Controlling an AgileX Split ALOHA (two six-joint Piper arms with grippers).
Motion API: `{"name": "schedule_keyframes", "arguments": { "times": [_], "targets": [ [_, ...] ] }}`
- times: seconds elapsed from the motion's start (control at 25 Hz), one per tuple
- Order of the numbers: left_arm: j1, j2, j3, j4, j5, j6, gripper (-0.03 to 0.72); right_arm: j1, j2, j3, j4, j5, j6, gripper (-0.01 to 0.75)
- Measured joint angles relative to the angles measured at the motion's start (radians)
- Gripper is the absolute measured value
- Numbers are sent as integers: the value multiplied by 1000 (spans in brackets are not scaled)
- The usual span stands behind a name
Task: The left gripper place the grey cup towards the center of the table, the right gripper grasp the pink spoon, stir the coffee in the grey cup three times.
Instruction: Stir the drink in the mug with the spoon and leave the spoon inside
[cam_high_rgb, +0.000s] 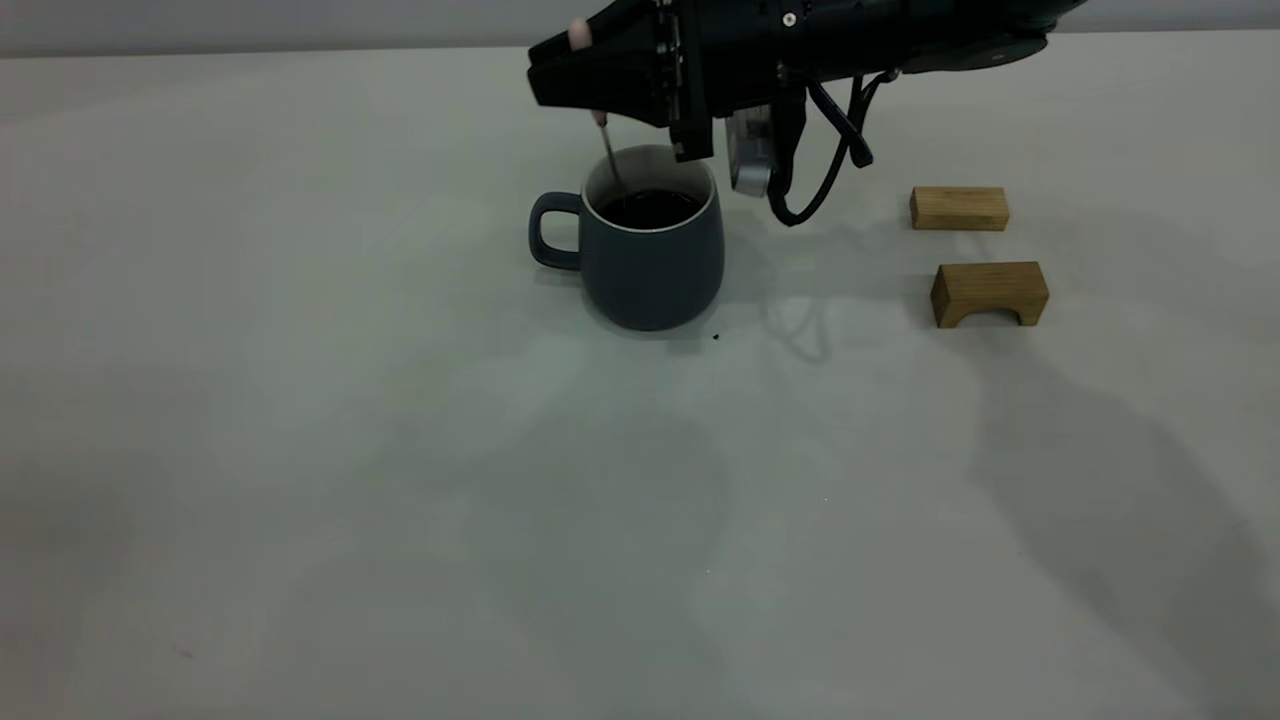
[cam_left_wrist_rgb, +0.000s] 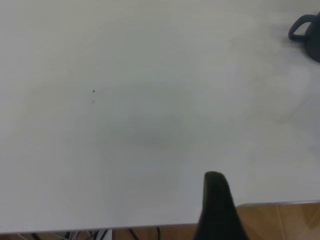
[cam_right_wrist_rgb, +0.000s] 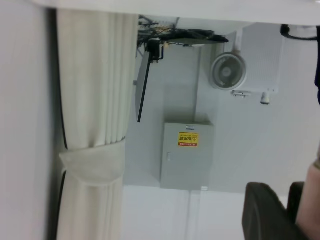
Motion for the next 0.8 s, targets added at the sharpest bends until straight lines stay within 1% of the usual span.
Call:
{"name": "schedule_keyframes", "arguments": {
  "times": [0.08,0.24,0.4,0.6,0.8],
  "targets": [
    [0,0,0,0,0,0,568,-17,0,0,0,0,-55,107],
    [0,0,0,0,0,0,568,-45,0,0,-53,1,-91,107],
    [0,0,0,0,0,0,568,-64,0,0,-174,1,-99,107],
    [0,0,0,0,0,0,568,-66,0,0,-279,1,-100,107],
    [0,0,0,0,0,0,568,-65,0,0,-300,3,-101,107]
  ]
}}
